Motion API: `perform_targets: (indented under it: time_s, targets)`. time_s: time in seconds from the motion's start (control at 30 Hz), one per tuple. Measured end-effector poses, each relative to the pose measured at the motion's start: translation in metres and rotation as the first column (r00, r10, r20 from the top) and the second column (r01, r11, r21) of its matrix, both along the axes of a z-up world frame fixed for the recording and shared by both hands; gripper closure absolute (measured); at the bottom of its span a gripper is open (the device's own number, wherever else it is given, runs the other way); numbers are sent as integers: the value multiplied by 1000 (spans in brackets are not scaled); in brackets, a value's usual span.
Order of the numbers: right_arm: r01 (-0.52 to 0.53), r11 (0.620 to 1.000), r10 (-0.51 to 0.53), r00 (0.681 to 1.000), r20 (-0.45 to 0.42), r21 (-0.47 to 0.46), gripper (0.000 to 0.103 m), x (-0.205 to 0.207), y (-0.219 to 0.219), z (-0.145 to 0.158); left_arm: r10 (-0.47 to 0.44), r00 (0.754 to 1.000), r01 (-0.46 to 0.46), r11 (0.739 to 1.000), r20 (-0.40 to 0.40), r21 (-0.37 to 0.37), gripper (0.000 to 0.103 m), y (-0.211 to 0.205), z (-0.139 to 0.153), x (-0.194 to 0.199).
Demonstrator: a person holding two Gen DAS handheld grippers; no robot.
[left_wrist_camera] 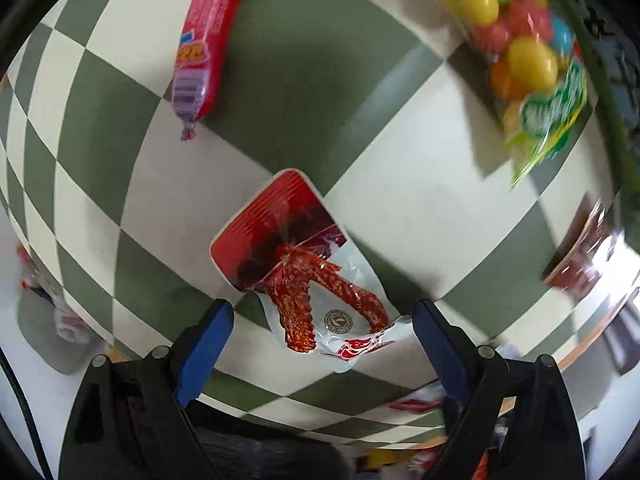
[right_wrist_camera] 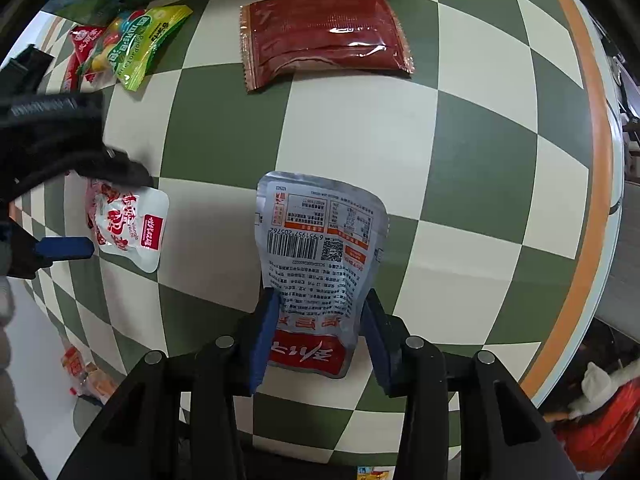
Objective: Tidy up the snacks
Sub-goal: 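Grasp the red duck-feet packet with left tool while right tool grasps silver packet, then lift both held packets off the table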
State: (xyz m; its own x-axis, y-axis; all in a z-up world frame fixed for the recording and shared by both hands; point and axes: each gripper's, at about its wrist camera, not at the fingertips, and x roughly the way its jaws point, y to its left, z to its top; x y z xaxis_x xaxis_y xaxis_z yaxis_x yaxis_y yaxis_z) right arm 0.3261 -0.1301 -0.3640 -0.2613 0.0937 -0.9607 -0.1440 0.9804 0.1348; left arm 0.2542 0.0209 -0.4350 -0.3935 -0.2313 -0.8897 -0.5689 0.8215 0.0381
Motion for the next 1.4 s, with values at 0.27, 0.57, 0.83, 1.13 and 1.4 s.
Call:
perform_targets:
  time_s: [0.27, 0.57, 0.83, 1.13, 1.4]
  targets:
    - [20, 999, -20, 1000, -5, 29, 58, -3, -24, 6, -164, 986, 164, 985, -11, 46, 11, 2, 6, -33]
    - [119, 991, -117, 992, -50, 53, 49, -1, -43, -12, -70, 995, 70, 998, 67, 11, 14, 27, 6, -38]
    - [275, 956, -265, 959, -102, 102, 49, 9, -72, -15, -171, 975, 164, 985, 141, 56, 51, 15, 24, -33]
    - [207, 973, -198, 975, -97, 100, 31, 27, -59, -13, -484, 859, 460, 873, 167, 163, 51, -27, 35, -41]
    - [48, 999, -48, 999, 22, -25, 29, 12, -29, -14, -496, 855, 471, 865, 153, 171, 51, -38, 25, -62]
